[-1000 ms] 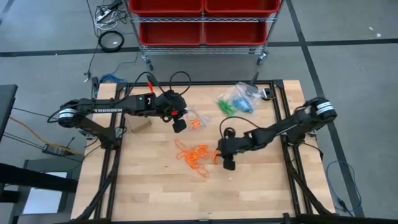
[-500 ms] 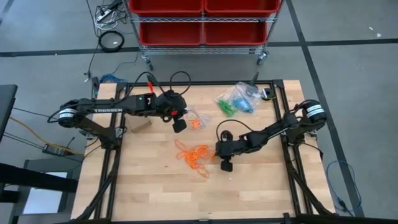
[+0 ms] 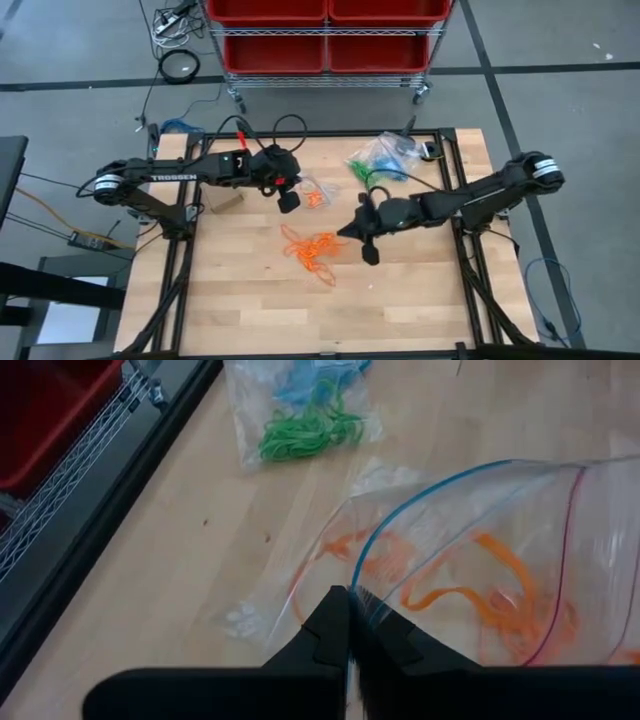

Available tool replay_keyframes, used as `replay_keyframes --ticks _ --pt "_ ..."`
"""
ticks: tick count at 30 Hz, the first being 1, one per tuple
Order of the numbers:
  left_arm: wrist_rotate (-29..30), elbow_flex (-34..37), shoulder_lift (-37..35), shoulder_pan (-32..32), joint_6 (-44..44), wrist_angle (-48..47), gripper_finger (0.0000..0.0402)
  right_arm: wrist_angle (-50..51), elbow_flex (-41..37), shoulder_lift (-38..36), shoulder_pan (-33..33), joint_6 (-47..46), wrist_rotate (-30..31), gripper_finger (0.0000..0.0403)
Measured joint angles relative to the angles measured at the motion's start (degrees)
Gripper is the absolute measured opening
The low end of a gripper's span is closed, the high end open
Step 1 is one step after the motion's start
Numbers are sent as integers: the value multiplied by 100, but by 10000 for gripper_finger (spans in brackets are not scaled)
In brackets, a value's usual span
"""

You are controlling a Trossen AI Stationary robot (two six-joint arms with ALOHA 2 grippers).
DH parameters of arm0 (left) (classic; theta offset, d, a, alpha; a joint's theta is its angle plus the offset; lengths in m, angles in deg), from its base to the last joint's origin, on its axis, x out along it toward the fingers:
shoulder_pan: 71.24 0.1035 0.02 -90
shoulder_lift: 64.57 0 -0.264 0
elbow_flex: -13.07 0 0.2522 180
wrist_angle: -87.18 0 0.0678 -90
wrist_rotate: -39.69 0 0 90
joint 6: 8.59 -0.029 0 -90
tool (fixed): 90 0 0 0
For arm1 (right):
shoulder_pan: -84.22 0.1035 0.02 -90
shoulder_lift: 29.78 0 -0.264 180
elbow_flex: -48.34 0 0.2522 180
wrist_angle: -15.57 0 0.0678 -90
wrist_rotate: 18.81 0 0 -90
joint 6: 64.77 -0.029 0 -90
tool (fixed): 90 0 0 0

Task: Sort rubber bands
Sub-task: Put the orange rubber band into the transparent zip bag

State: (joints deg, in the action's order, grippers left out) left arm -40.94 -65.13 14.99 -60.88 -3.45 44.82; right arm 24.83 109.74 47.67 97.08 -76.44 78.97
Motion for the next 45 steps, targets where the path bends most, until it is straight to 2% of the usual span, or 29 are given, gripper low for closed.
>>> replay_keyframes --ticks 7,12,17,24,31,37,45 --pt "-1 2 0 -1 0 93 17 -556 21 -445 -283 143 101 0" --pt "-2 2 1 1 2 153 17 -319 23 -425 -689 -33 -614 0" --pt "-1 2 -1 -1 4 170 17 -827 15 -352 -763 -165 -606 0" --pt "-2 2 1 1 4 255 17 -1686 47 -270 -903 138 -428 0" --pt "-2 7 0 -1 30 502 17 -1512 863 628 -929 950 -457 0" --pt "-2 7 -1 0 96 359 17 -423 1862 1433 -1033 1717 -217 0" --pt "-4 7 -1 -1 98 158 17 124 2140 1566 -1185 2114 173 0"
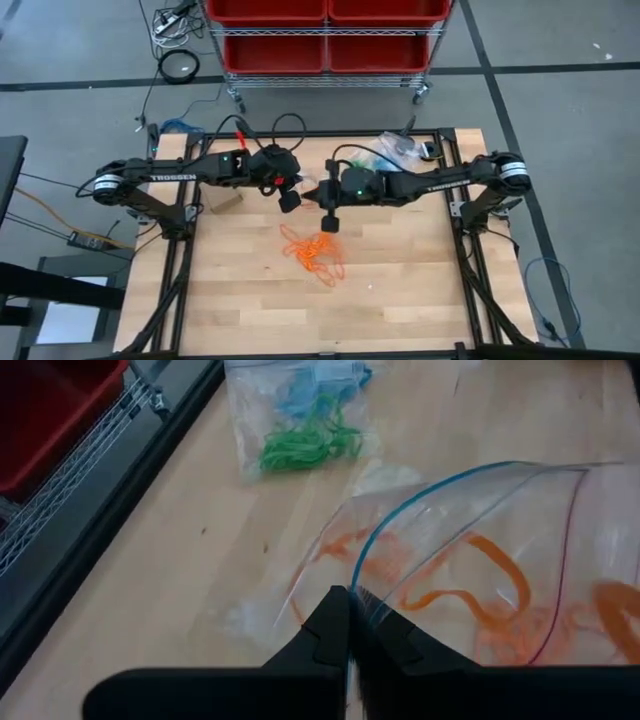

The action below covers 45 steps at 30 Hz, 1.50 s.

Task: Sort rubber bands
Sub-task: Put the orange rubber band into the transparent zip bag

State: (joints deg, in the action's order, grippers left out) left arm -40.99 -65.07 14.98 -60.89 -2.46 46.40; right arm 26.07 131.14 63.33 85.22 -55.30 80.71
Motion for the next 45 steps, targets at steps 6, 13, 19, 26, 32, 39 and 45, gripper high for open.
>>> replay_keyframes --ticks 6,13,19,26,32,39,45 --pt "-89 0 1 1 0 13 17 549 -10 -6 -70 112 315 0" --pt "-91 0 1 2 -2 24 17 945 -10 -8 1 126 943 0" --pt "-88 0 2 2 -2 23 17 1169 -10 -28 60 88 1386 29" --pt "-88 0 2 1 -4 12 17 1384 249 -54 319 124 1970 97" --pt "-87 0 -1 1 -4 -5 17 1400 614 -56 710 76 1805 124" --pt "-85 0 2 1 -7 -201 17 2632 713 -284 1365 -616 1576 118" --pt "-85 0 0 2 -7 -219 17 3472 146 -395 1776 -2127 1358 105"
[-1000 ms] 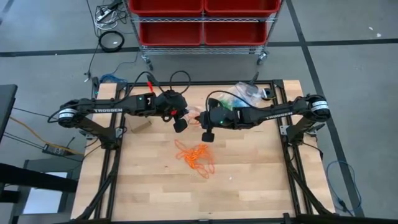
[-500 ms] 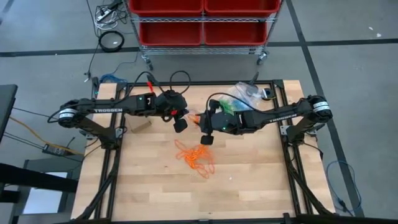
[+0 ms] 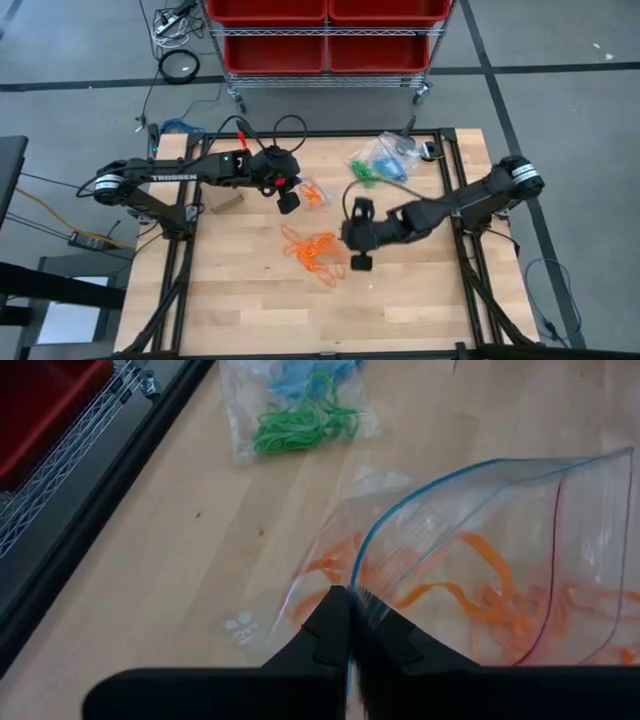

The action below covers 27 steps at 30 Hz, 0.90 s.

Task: Sort rubber bands
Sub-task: Put the orange rubber band into the transparent zip bag

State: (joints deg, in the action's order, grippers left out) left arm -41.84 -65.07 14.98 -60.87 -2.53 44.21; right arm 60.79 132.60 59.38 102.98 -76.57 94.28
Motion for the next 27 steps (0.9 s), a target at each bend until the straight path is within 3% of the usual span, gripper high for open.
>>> replay_keyframes --ticks 6,12,19,24,27 --pt "2 0 0 -2 0 9 17 -1759 -1559 318 168 -648 -221 103" --pt "4 -5 1 0 -2 97 17 -3440 -2662 432 -192 -1069 -355 103" --pt "4 -7 0 -2 -3 153 17 -4094 -2926 1015 -400 -1069 -976 103" --pt "3 -7 0 -2 -4 140 17 -4627 -2784 1659 -387 -1095 -838 103" --pt "2 -7 -1 -2 -4 135 17 -4648 -2654 1794 -387 -1174 -815 76"
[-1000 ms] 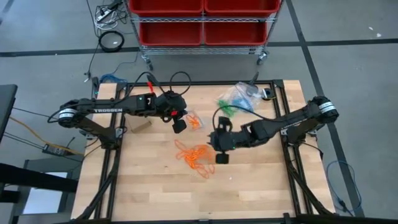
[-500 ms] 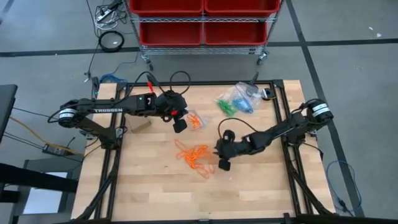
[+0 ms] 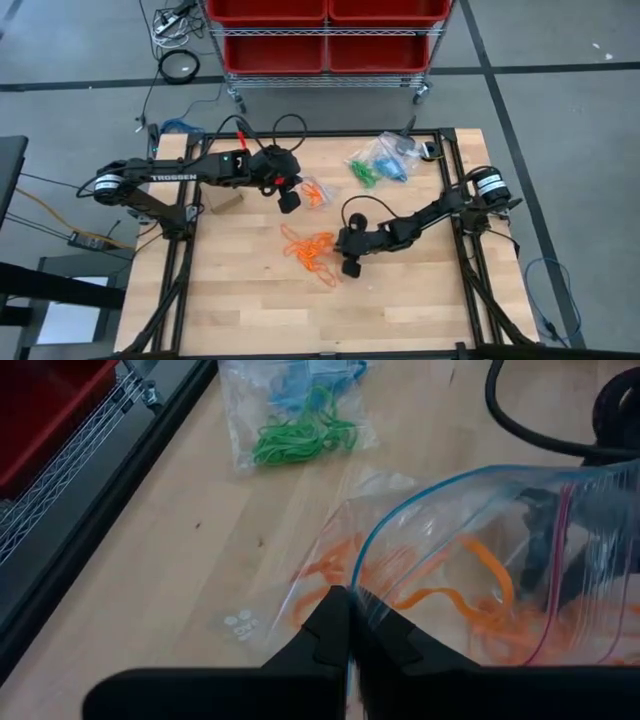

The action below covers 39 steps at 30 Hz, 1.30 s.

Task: Sort rubber bands
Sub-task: Put the orange rubber band into the transparent zip bag

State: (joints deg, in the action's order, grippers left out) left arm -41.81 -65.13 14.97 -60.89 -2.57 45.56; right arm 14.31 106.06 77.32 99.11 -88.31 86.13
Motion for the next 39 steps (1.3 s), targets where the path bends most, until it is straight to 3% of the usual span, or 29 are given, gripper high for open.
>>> replay_keyframes --ticks 4,13,21,26,32,39 --pt "2 0 2 1 0 13 17 232 85 -96 -26 175 -102 10" --pt "2 0 2 0 1 -27 17 1268 58 -1280 -85 297 -117 0" --pt "1 0 1 0 2 14 17 663 74 -2797 -76 964 148 0" --pt "2 0 0 0 2 26 17 -51 77 -3303 -130 1533 178 0" --pt "2 0 2 1 7 138 17 -489 264 -3188 -399 2049 186 0" --pt "1 0 0 0 15 137 17 159 1441 -2199 -675 2895 196 0"
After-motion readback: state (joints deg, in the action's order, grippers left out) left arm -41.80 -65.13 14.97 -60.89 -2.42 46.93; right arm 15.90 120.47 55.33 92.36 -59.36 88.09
